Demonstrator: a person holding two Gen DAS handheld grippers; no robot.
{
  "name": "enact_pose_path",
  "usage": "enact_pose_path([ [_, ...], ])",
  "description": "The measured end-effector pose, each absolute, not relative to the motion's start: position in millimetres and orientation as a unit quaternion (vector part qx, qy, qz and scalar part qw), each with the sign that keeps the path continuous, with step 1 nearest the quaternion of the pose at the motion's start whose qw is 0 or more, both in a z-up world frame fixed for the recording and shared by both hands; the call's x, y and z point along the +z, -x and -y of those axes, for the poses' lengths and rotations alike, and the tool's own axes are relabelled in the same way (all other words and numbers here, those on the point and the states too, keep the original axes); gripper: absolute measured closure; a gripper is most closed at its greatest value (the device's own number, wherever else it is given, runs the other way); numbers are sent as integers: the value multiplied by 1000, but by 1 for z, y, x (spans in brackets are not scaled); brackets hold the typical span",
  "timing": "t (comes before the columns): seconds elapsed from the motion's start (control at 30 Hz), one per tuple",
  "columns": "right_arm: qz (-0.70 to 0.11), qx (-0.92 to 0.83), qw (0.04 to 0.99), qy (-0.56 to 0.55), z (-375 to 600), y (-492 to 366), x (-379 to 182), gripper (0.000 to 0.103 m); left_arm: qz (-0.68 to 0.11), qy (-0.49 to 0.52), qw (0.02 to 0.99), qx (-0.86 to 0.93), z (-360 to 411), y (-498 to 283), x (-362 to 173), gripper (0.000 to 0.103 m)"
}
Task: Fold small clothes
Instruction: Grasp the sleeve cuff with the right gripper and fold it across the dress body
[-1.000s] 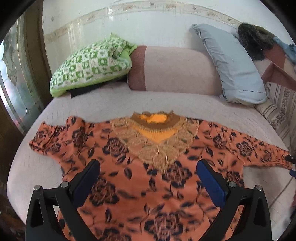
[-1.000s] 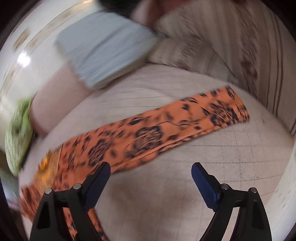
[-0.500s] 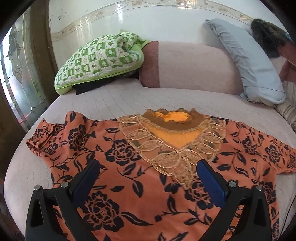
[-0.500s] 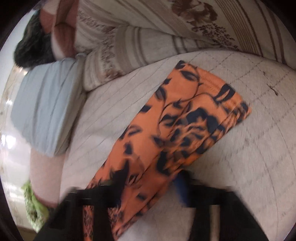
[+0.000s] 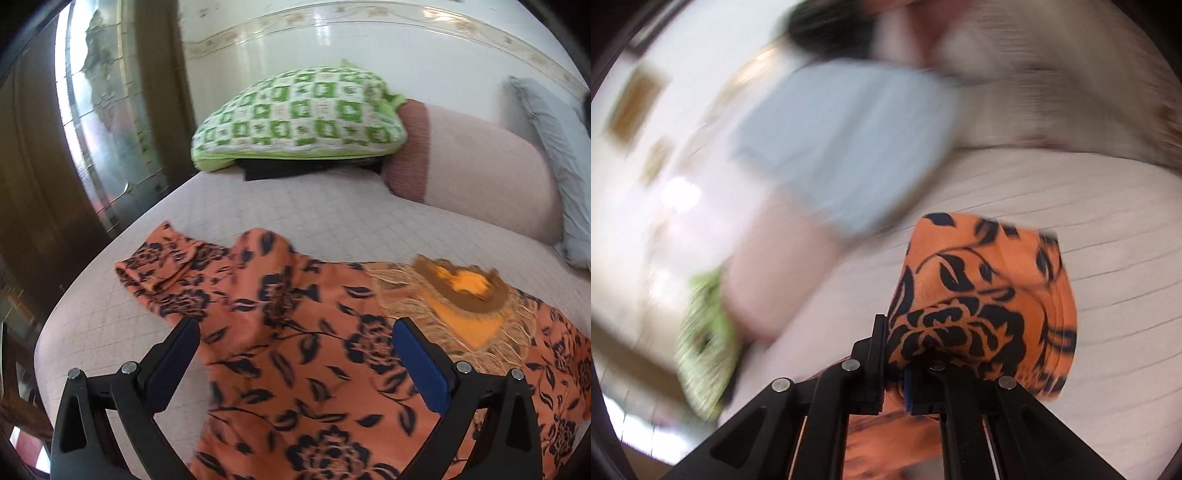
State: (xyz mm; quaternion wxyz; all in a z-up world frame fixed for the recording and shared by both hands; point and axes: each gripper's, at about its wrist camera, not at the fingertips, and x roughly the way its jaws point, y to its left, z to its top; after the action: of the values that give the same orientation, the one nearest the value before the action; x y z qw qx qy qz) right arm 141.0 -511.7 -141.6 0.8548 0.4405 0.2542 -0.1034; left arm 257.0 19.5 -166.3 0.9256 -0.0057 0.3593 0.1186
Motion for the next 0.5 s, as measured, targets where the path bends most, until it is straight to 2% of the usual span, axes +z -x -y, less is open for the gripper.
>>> enact_pose_path([
  [0.2,-281,59,870,-400,339,-201,-96,96,-351,60,916,187,-91,-263,-156,0],
  [0.3,-312,104,870,-368,249,-225,-101,96,-351,90,908,209,-120,-265,-153,0],
  [0.4,-358,131,860,-340,172,-244,-123,90,-353,125,899,227,-151,-264,-151,0],
  [0.43,-376,133,863,-311,147,-254,-131,78,-355,134,896,232,-160,-264,-151,0],
  [0.47,-393,134,868,-271,121,-262,-137,52,-357,138,894,235,-165,-264,-152,0],
  [0.5,-411,134,872,-232,97,-264,-145,39,-360,145,890,239,-174,-264,-153,0],
])
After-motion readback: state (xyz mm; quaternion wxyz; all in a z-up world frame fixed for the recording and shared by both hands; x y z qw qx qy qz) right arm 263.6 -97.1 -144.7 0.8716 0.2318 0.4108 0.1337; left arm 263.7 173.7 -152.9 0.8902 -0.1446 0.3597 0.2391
